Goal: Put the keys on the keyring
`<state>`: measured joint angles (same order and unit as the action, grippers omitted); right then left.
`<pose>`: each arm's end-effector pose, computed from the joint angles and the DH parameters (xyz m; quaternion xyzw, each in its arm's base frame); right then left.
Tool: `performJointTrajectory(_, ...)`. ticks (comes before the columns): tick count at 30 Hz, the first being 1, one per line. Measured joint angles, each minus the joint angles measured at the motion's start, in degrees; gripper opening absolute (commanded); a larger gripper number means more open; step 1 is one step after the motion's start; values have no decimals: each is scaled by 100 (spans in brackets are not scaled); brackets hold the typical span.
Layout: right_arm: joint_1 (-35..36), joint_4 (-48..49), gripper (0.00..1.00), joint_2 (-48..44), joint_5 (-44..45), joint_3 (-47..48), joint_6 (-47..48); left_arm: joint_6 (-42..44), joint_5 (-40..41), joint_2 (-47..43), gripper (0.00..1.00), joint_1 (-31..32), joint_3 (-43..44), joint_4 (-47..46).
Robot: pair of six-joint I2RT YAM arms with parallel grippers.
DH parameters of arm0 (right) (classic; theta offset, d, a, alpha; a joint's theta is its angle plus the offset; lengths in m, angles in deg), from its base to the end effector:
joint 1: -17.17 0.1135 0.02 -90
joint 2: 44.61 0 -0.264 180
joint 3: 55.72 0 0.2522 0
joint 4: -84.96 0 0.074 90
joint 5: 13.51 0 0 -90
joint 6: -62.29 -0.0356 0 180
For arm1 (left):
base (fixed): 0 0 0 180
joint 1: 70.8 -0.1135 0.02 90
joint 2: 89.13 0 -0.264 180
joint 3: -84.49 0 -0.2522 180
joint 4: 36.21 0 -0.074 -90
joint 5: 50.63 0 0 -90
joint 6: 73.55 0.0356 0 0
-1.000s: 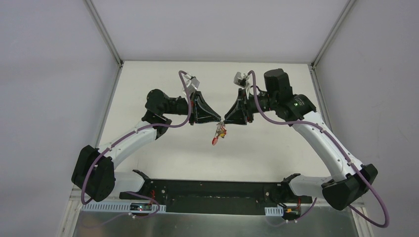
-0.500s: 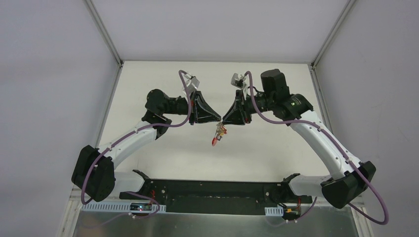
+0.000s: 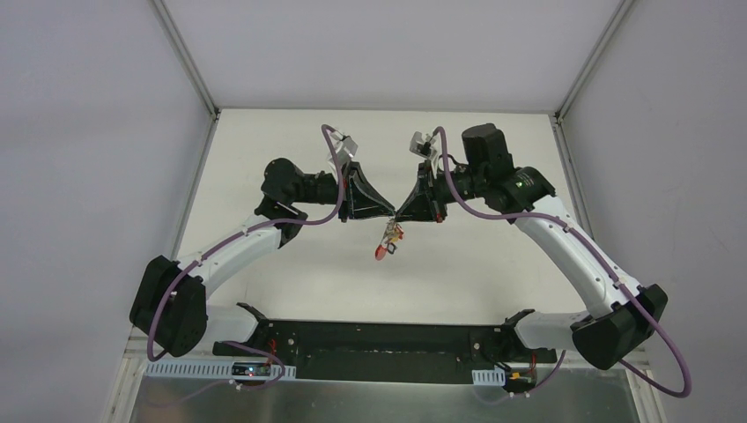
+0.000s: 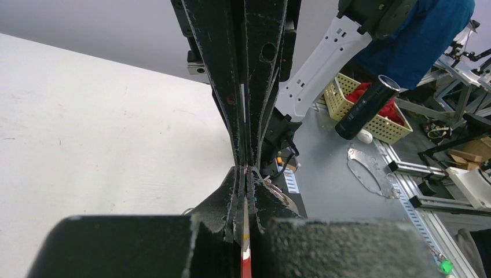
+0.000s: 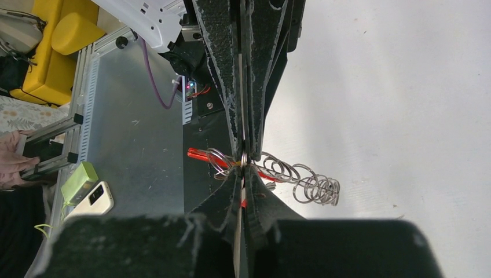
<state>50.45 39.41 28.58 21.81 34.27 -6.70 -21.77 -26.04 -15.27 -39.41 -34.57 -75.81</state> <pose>0.2081 0.1713 0.3936 -0.5569 0.5735 0.4413 0.4077 0.2151 -0.1692 0.3506 0.4328 0.4683 -0.6417 0.4262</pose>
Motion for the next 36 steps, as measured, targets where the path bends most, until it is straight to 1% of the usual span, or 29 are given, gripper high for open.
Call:
performJointTrajectory(5, 0, -17, 0, 0, 17, 0, 26, 7, 2, 0, 0, 0, 0, 4)
performJointTrajectory(7, 9, -31, 0, 0, 57, 0, 83, 39, 0, 0, 5, 0, 0, 11)
performJointTrajectory(10, 94, -127, 0, -11, 282, 4, 258, 208, -15, -4, 17, 0, 0, 195)
performJointTrajectory(12, 201, -289, 0, -11, 555, 7, 420, 431, -15, -39, 24, 0, 11, 518)
performJointTrajectory(13, 247, -369, 0, -4, 667, 7, 481, 474, -17, -48, 26, 0, 13, 575)
performJointTrajectory(15, 361, -562, 0, 24, 931, 24, 605, 835, -13, -122, 29, 0, 125, 1156)
performJointTrajectory(21, 601, -872, 0, 275, 1414, 155, 782, 2164, 166, -415, 33, 0, 612, 3132)
performJointTrajectory(25, 638, -918, 0, 372, 1480, 201, 780, 2826, 304, -564, 34, 0, 640, 3888)
performJointTrajectory(30, 651, -918, 0, 492, 1469, 315, 754, 3276, 448, -570, 35, 0, 627, 4260)
performJointTrajectory(36, 658, -909, 0, 605, 1390, 328, 693, 3473, 549, -570, 32, 9, 540, 4304)
